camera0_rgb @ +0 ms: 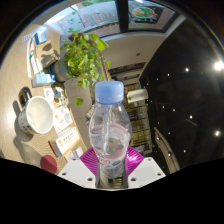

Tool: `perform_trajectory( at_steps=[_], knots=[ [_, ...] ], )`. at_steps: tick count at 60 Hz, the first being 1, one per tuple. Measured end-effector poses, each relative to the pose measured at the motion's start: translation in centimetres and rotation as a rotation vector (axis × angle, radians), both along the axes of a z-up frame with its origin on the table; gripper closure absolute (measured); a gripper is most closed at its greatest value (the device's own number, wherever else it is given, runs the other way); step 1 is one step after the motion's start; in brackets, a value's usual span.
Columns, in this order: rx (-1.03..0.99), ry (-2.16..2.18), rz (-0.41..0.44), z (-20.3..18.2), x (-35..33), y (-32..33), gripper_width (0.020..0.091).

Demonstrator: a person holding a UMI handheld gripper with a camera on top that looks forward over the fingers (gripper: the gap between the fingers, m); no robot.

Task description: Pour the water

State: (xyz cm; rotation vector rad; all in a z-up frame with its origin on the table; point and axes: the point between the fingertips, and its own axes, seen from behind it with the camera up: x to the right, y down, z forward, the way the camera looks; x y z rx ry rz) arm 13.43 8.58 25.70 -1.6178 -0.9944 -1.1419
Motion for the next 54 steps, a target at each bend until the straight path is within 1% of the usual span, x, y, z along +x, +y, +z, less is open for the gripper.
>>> perform_trajectory(
  at_steps=[6,13,21,28,37,48,52,53,54],
  knots=[
    [0.007,0.311,0.002,1.2,0.8,-0.5,0.0791],
    [-0.025,0.672,0.005,-0.1,1.0,-0.8,0.0791],
    [-0.081,1.017,-0.043,-4.3,2.4,-0.7,0.0791],
    [-0.130,1.173,-0.065,-8.4,3.2,0.0,0.0791],
    [-0.210,1.266,-0.094,-14.1,3.3,0.0,0.0790],
    [-0.269,1.307,-0.107,-18.9,3.7,-0.5,0.0787],
    [-0.294,1.304,-0.132,-20.8,4.1,-0.9,0.0788],
    [-0.299,1.299,-0.137,-21.2,4.2,-1.1,0.0780],
    [-0.276,1.305,-0.118,-20.7,4.1,-1.0,0.0782]
  ],
)
